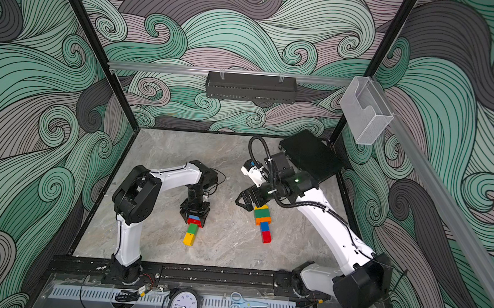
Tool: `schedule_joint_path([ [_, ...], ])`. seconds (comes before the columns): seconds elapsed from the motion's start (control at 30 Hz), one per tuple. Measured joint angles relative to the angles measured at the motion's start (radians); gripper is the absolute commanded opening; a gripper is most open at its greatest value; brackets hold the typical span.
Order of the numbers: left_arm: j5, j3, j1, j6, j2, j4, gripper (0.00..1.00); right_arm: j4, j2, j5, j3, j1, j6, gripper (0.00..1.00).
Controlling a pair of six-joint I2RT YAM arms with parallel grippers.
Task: Assemble an ice cream with lego
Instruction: Adjust the lego brick at the center of the board.
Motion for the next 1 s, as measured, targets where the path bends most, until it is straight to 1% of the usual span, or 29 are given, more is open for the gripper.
schedule_joint_path([
  [0.1,0.0,0.001,0.0,0.0,0.009,0.0,0.33,-0.002,0.0,0.0,0.0,0.0,0.001,0.99],
  [0.37,0.0,0.008,0.0,0.0,0.015,0.0,0.52,-0.007,0.0,0.0,0.0,0.0,0.001,0.99],
  [0.53,0.0,0.008,0.0,0.0,0.015,0.0,0.57,-0.008,0.0,0.0,0.0,0.0,0.002,0.99],
  [0.93,0.002,0.008,0.0,0.007,0.015,0.001,0.81,-0.022,0.0,0.001,0.0,0.0,0.004,0.99],
  [1.0,0.003,0.008,0.0,0.008,0.015,0.001,0.82,-0.023,-0.001,0.001,0.0,0.0,0.004,0.99],
])
